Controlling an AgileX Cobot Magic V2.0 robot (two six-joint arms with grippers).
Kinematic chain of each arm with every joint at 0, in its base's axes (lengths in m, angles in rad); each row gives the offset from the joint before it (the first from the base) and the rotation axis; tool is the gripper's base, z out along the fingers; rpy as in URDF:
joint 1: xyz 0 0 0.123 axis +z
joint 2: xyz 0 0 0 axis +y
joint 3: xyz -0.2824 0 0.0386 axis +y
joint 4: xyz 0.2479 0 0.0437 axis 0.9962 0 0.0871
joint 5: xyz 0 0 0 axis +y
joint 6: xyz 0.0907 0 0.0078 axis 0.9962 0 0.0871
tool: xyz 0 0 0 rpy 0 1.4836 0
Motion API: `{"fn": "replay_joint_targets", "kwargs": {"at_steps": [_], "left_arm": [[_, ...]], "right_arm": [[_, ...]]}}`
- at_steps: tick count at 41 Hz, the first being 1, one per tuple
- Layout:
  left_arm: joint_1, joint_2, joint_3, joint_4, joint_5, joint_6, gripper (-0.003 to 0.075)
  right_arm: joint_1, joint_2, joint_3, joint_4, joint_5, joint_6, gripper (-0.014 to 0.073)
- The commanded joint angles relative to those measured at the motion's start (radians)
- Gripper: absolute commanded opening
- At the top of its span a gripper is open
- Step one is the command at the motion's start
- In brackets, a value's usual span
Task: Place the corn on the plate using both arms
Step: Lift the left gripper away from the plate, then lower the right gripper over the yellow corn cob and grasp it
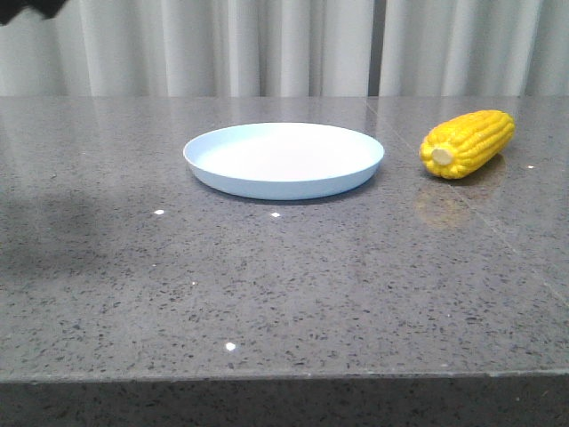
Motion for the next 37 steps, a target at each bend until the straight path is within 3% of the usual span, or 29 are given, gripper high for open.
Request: {"fn": "replay_joint_targets", "kwargs": {"at_steps": [1,9,17,24,37], "left_arm": [[-0.009,-0.083,0.032,-0.012,-0.066,-0.008,0.0386],[-0.009,-0.126,0.049,-0.012,-0.066,-0.008,0.0386],[-0.009,-0.126,0.049,-0.012,-0.068,-0.008,0.0386],[-0.009,-0.126,0.049,-0.011,-0.069,-0.008,0.0386],[-0.009,-0.126,0.049,-0.009,-0.069,-0.008,0.0386]], "right_arm": [[0.031,0.057,-0.094,0.065,-0.024,-0.030,0.0624],[0.088,0.262,-0.290,0.061,0.063,0.060,0.0624],[0.092,0.478,-0.486,-0.096,0.111,0.275,0.0624],[0.088,0.608,-0.616,-0.120,0.104,0.423,0.0624],[0.079,0.791,-0.775,-0.142,0.125,0.480,0.0624]]}}
